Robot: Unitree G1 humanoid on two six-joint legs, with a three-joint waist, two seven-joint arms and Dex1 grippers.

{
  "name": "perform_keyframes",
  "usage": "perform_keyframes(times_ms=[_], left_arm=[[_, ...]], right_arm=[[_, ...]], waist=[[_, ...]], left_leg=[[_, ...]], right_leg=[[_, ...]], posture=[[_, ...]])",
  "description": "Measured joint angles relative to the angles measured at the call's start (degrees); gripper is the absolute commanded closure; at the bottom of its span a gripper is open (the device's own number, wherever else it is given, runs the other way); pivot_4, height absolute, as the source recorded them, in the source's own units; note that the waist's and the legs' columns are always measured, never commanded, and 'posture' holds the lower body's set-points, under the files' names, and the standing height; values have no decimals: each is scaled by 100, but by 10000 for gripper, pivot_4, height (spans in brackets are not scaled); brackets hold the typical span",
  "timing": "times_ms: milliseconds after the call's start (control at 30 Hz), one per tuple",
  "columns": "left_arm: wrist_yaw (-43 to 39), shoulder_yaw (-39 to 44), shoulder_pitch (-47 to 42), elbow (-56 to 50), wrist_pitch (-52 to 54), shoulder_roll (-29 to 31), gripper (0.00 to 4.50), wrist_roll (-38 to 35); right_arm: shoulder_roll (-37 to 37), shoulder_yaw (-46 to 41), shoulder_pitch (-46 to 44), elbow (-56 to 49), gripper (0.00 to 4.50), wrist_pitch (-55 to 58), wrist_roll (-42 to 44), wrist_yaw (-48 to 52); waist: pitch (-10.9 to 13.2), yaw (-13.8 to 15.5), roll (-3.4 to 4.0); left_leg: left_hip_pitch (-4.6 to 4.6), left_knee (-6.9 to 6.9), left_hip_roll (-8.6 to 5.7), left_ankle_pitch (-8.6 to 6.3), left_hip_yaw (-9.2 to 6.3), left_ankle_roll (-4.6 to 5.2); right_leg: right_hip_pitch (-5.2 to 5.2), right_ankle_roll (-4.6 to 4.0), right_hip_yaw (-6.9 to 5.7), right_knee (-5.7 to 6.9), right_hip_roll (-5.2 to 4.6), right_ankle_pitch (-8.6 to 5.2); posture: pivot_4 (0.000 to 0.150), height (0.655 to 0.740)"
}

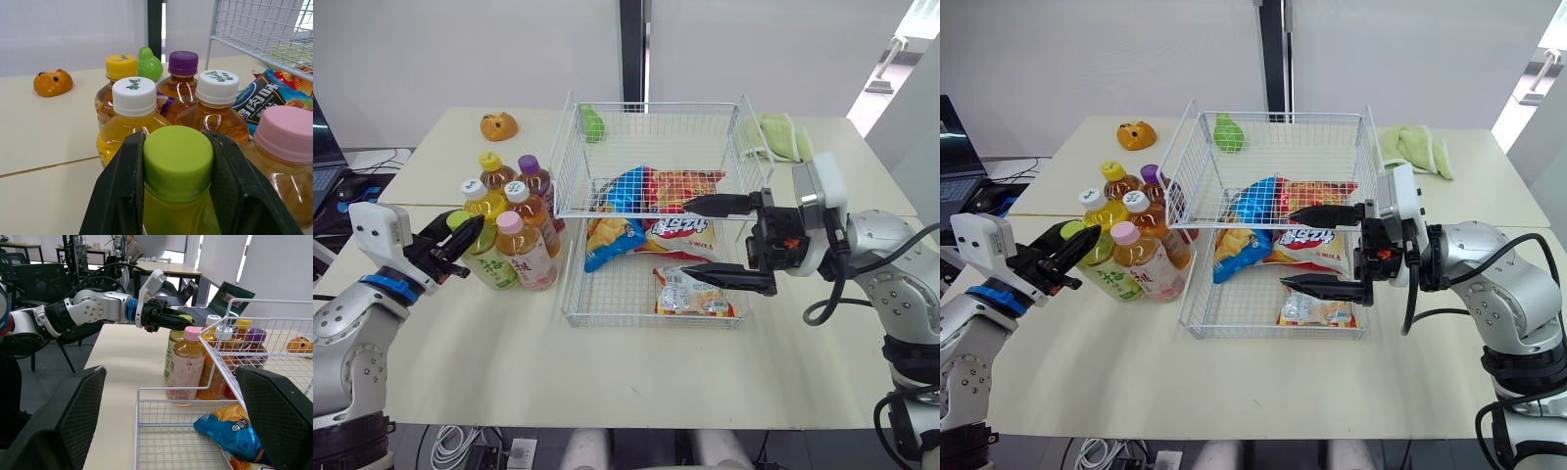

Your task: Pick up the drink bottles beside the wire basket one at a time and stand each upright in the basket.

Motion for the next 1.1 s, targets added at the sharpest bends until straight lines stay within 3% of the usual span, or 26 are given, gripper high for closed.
perform_keyframes(times_ms=[233,700,900,1100], left_arm=[[-403,254,252,-93,297,364,31403,-331],[-1489,1587,424,-149,1847,2015,31403,-1466],[-1834,1964,-149,393,2489,2930,31403,-1704],[-2149,1956,-801,965,2790,3426,31403,-1738]], right_arm=[[8,1,-1,1,0,-11,0,7],[146,52,-63,-8,0,-10,25,29],[193,69,-265,-7,0,44,134,28],[234,77,-290,-6,0,121,239,10]], waist=[[6,-7,-5],[17,-56,-16],[25,-58,-23],[36,-63,-41]], left_leg=[[-5,-3,2,-1,1,-1],[-7,-20,6,-2,-3,-3],[-8,-41,5,-2,9,-3],[-12,-67,6,-1,28,-3]], right_leg=[[-6,0,-1,-4,0,0],[-13,0,-3,-16,3,0],[-27,-1,-7,-22,5,-1],[-44,0,-5,-30,2,0]], posture=[[1500,7400],[1500,7400],[1500,7400],[1500,7400]])
